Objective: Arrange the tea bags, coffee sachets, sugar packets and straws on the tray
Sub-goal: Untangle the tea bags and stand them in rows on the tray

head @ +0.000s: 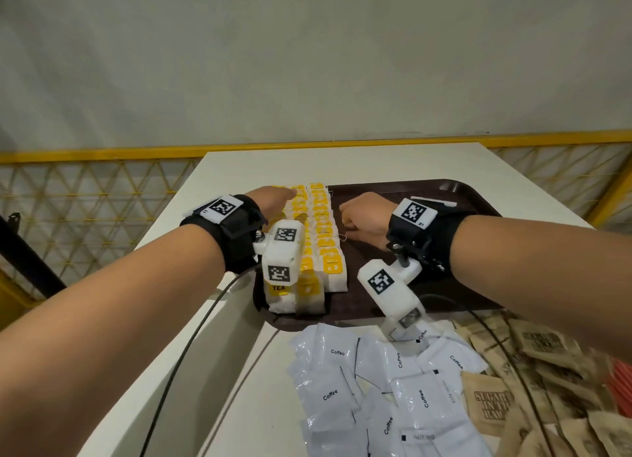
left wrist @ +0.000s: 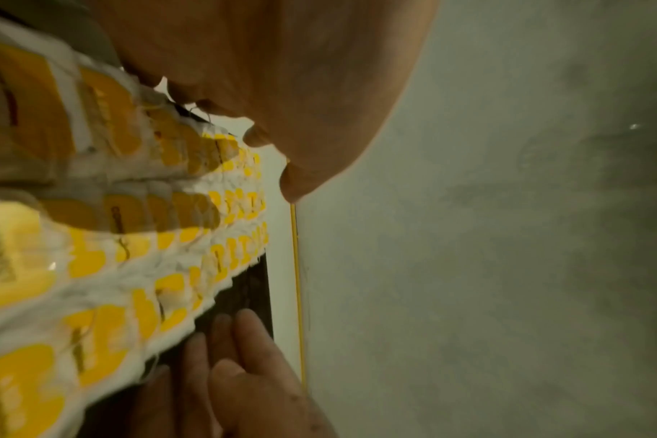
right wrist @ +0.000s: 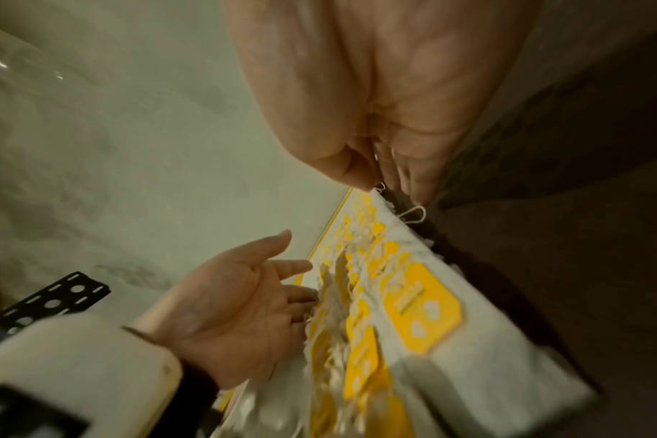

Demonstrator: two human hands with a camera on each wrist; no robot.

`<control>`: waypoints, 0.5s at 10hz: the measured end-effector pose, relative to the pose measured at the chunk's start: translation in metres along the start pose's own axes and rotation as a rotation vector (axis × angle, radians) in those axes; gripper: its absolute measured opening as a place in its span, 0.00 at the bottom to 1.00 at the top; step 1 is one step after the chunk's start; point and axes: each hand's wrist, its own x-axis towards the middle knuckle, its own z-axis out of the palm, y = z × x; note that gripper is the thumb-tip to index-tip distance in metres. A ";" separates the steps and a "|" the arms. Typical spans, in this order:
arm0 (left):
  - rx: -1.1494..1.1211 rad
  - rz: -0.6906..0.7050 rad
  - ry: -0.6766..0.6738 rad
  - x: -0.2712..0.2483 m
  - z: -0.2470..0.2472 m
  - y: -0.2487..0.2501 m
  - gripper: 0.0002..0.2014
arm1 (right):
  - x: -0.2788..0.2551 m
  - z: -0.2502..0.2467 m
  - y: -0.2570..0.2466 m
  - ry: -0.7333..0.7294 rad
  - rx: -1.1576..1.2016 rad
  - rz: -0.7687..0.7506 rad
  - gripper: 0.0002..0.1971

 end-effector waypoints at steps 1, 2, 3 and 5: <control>-0.132 0.012 -0.035 0.008 0.004 -0.009 0.28 | -0.016 -0.002 0.011 -0.039 0.025 0.005 0.09; -0.269 -0.028 -0.058 0.002 0.012 -0.017 0.32 | -0.030 0.013 0.014 -0.063 0.005 -0.022 0.06; -0.241 -0.009 -0.098 -0.007 0.020 -0.023 0.33 | -0.036 0.028 0.014 -0.060 0.022 -0.003 0.06; -0.184 0.144 0.048 -0.034 0.005 -0.020 0.24 | -0.074 0.011 -0.008 -0.053 -0.098 -0.015 0.19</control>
